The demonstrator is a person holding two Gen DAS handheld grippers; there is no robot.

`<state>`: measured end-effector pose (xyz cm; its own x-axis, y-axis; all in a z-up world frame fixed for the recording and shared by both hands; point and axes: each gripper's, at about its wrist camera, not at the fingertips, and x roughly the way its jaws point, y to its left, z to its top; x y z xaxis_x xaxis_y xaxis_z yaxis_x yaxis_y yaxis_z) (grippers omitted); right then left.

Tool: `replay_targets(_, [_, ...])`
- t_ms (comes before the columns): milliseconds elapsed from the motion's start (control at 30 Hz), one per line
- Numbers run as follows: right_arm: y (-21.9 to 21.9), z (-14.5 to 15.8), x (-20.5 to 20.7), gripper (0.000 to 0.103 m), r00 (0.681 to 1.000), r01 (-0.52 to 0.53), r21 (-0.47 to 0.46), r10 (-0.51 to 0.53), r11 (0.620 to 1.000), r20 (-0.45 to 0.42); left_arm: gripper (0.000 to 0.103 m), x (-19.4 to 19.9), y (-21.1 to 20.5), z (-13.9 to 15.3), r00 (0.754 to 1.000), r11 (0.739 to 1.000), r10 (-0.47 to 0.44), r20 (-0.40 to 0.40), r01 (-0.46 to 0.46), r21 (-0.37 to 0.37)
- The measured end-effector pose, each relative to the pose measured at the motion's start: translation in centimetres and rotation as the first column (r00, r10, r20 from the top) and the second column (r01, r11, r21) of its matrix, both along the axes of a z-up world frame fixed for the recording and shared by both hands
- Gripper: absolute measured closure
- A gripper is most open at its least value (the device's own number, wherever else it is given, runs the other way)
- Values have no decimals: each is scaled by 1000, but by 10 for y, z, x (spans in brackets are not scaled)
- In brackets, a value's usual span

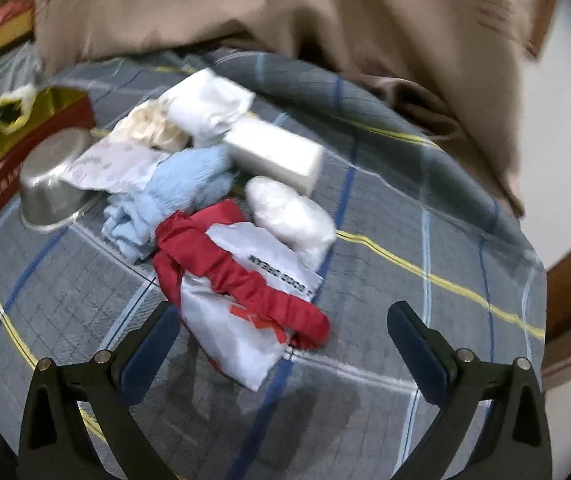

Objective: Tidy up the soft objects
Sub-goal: 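Carry the sock into the gold tin with left while right grasps red-white cloth, then carry the red-and-white cloth over the tin and open the right gripper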

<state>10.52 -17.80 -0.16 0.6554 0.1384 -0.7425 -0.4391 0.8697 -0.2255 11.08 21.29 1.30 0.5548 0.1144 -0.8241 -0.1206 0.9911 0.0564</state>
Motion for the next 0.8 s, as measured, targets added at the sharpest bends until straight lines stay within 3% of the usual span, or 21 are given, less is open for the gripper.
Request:
replay_targets(267, [30,-11,15,0,991,-130,-105,126,986,-48,55,6,-2,-6,1000,994,7,-9,-6,105])
replay_targets(333, [33,-14,20,0,990,-138,-117,132,983,-58,48,5,-2,-5,1000,995,-6,-7,7,103])
replay_targets(533, [32,-27,33,6,982,-147,-101,133,984,-131,48,-11,0,14,998,998,-40,54,36,58])
replay_targets(633, [23,-31,39,22,972,-138,-17,132,990,-193,48,-16,5,24,996,999,-31,81,27,46])
replay_targets(700, [18,-31,43,43,967,-121,26,123,992,-221,48,-17,10,30,995,999,-35,89,35,9])
replay_targets(733, [16,-30,44,48,966,-112,40,118,993,-229,48,-18,13,35,995,1000,-30,98,30,-5])
replay_targets(800, [16,-29,45,75,968,-102,30,106,994,-227,48,-24,19,45,993,999,-26,117,30,-40])
